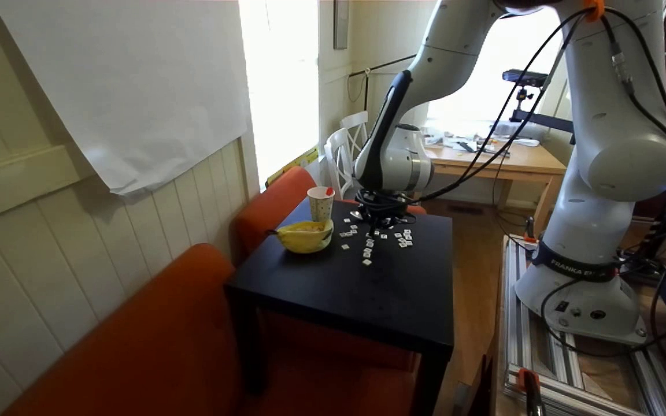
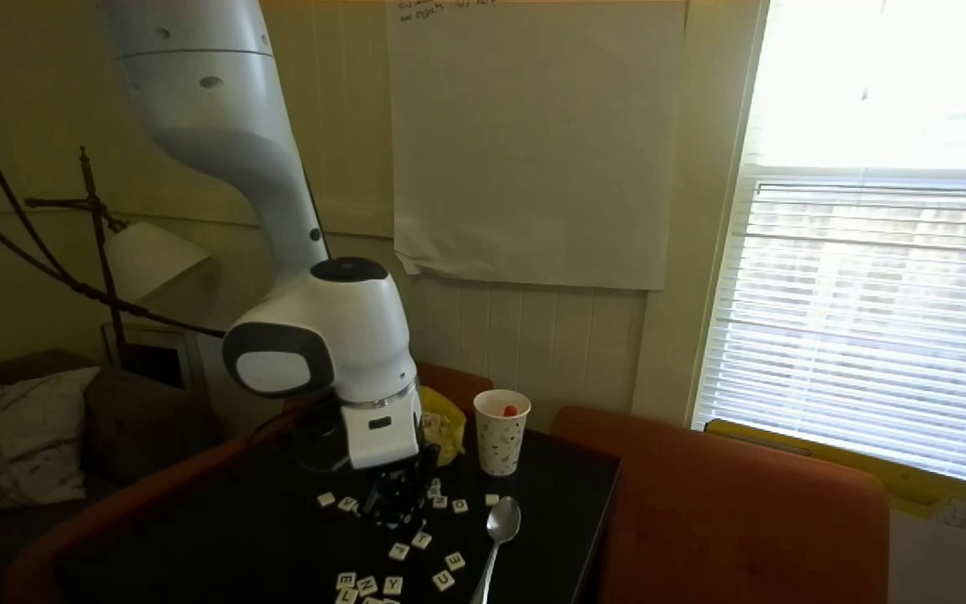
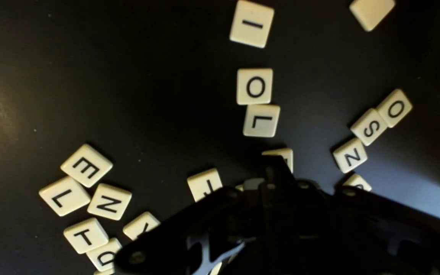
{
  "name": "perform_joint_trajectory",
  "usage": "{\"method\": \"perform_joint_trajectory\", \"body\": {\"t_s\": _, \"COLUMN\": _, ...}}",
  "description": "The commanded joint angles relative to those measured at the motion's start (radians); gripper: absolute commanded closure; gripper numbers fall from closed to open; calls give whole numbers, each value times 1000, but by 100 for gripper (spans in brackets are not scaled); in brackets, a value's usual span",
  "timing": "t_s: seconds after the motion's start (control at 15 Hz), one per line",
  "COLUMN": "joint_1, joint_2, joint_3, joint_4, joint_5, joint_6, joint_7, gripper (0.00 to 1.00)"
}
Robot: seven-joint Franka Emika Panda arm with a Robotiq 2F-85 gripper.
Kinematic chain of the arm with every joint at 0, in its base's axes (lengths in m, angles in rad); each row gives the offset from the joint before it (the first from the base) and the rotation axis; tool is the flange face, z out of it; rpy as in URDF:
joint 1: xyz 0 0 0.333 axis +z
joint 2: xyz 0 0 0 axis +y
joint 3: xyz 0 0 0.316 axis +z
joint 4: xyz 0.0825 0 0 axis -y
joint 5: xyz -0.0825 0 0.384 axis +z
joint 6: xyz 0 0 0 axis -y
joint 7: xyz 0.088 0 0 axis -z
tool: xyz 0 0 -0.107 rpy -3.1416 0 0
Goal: Move three letters and place them next to the spoon
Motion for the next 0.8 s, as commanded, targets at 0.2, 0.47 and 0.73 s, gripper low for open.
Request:
{"method": "perform_joint_trajectory", "body": {"t_s": 0.2, "joint_1": 8, "joint_2": 56, "joint_3": -7, "joint_4": 48, "joint_5": -14, "joint_6": 30, "joint_7": -12, "gripper": 98}}
{"method": "perform_joint_trajectory", "body": {"t_s": 0.47, "joint_1": 44, "joint_2": 93, "joint_3": -42, "joint_4": 56, "joint_5": -15, "joint_6": 111, "joint_7": -8, "gripper": 98}}
{"method": "perform_joint_trajectory", "body": {"t_s": 0.73, "joint_1": 102, "joint_2": 124, "joint_3": -111, "joint_4": 51, "joint_5": 11, "joint_6": 190, "joint_7": -20, "gripper": 98}}
